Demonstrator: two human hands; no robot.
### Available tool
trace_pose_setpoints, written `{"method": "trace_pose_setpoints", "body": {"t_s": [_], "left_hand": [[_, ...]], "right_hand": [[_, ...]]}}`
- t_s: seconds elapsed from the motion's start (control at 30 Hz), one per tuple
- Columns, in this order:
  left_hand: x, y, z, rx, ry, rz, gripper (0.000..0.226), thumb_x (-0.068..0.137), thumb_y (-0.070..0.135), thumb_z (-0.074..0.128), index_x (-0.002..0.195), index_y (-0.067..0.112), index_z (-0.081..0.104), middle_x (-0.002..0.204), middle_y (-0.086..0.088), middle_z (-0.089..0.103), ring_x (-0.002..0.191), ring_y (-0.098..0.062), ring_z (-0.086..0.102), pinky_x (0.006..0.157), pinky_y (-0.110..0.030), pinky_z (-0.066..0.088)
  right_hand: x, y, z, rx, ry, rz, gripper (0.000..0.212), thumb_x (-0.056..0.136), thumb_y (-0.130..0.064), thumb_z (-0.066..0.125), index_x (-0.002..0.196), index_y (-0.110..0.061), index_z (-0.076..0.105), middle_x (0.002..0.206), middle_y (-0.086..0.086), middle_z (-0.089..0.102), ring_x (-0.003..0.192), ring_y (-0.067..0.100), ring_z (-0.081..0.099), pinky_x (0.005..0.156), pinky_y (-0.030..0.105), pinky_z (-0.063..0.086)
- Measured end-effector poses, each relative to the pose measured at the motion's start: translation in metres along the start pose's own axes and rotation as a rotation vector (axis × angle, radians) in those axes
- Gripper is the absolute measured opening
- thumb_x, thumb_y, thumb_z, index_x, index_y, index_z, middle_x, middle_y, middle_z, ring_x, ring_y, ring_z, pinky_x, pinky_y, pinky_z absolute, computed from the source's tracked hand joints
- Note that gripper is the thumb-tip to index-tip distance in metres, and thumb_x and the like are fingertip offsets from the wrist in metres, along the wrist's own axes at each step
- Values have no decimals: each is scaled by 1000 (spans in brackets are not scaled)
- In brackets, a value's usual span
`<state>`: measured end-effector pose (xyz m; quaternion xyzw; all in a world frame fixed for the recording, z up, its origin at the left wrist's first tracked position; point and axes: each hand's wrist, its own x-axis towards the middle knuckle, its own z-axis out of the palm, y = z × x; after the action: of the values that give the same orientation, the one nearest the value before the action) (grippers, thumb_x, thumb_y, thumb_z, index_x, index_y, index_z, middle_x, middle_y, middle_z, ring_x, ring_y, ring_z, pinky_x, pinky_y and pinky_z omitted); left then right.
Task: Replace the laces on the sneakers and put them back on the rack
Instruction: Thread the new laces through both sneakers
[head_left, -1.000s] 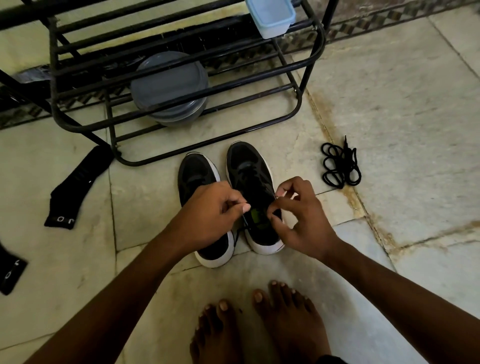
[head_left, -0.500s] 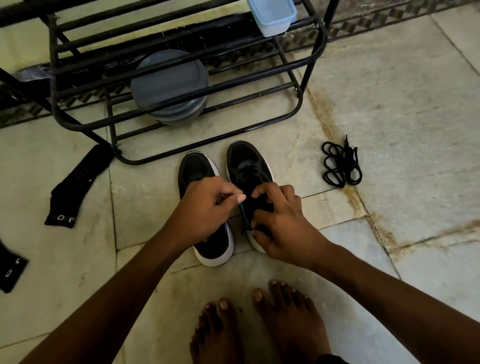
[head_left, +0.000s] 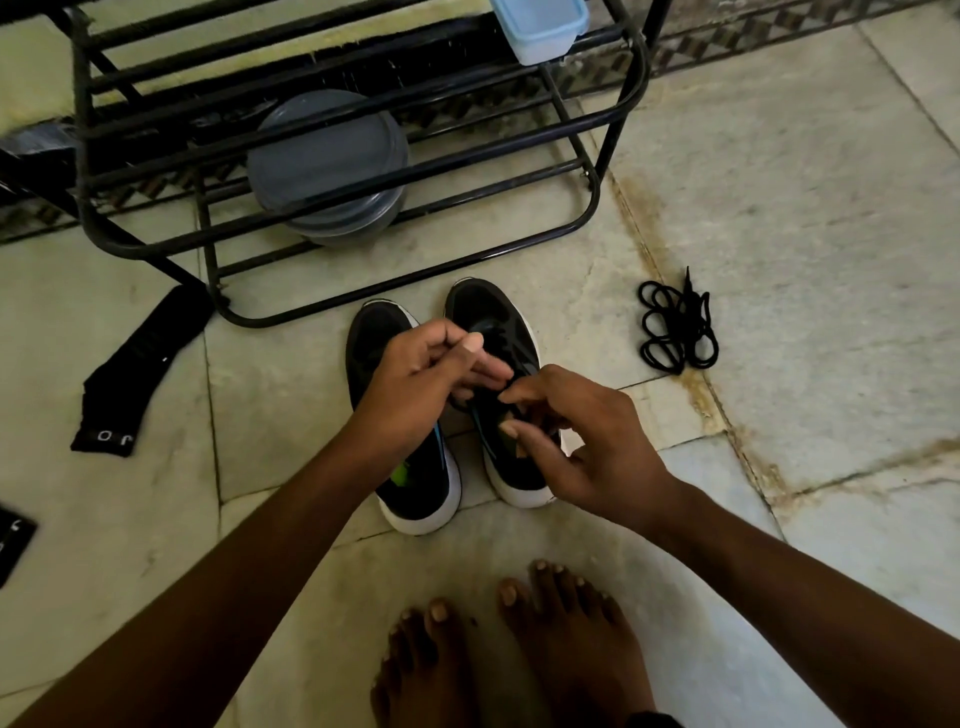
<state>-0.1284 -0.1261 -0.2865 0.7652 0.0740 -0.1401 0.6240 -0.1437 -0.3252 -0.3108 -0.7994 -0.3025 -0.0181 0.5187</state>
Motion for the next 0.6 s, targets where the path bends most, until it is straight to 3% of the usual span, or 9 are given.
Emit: {"method": "trace_pose_setpoints", "body": {"t_s": [0.1,0.2,0.27,0.37,0.47,0.53,0.6], "left_hand": [[4,-2,4,-75,-87,-23,28,108,15,47,105,-10,59,97,-7,78,90,-23,74,86,-47,54],[10,-4,4,-72,-82,-2,21,102,19,50,94,7,66,88,-2,76,87,-21,70,88,-54,50],[14,-4,0,-89,-82,-7,21,104,15,50,90,12,65,90,0,77,88,-18,72,87,-49,48],[18,0,-7,-32,-156,-2,20,106,13,50,93,3,63,84,7,71,81,-9,65,79,-39,45],[17,1,-7,40,-264,9,22,105,10,51,103,-10,59,90,3,71,88,-12,67,81,-36,46],[13,4,-5,45,-332,30,23,103,13,51,100,-9,58,95,-3,76,94,-19,70,82,-34,47],[10,4,-3,50,-353,74,18,101,12,52,94,-2,60,93,-8,76,92,-26,69,79,-27,47]], "right_hand": [[7,-7,-3,93,63,-16,13,93,6,68,105,4,71,93,6,67,71,15,69,66,23,52],[15,-12,-10,183,109,-33,17,94,14,60,102,6,73,96,10,66,65,17,70,57,29,54],[18,-15,-16,215,112,-44,20,94,15,59,103,6,74,95,12,67,62,16,70,54,31,54],[24,-17,-23,192,117,-57,20,94,10,62,110,6,73,100,11,74,78,8,72,67,22,54],[30,-9,-31,38,124,-101,25,92,7,69,116,4,72,108,9,76,93,11,74,78,19,53],[33,5,-32,-58,169,-19,25,94,-3,71,119,-3,73,109,2,77,79,10,73,67,21,53],[34,18,-33,-91,224,119,24,96,-15,72,120,-12,75,108,-7,77,59,10,65,56,32,54]]}}
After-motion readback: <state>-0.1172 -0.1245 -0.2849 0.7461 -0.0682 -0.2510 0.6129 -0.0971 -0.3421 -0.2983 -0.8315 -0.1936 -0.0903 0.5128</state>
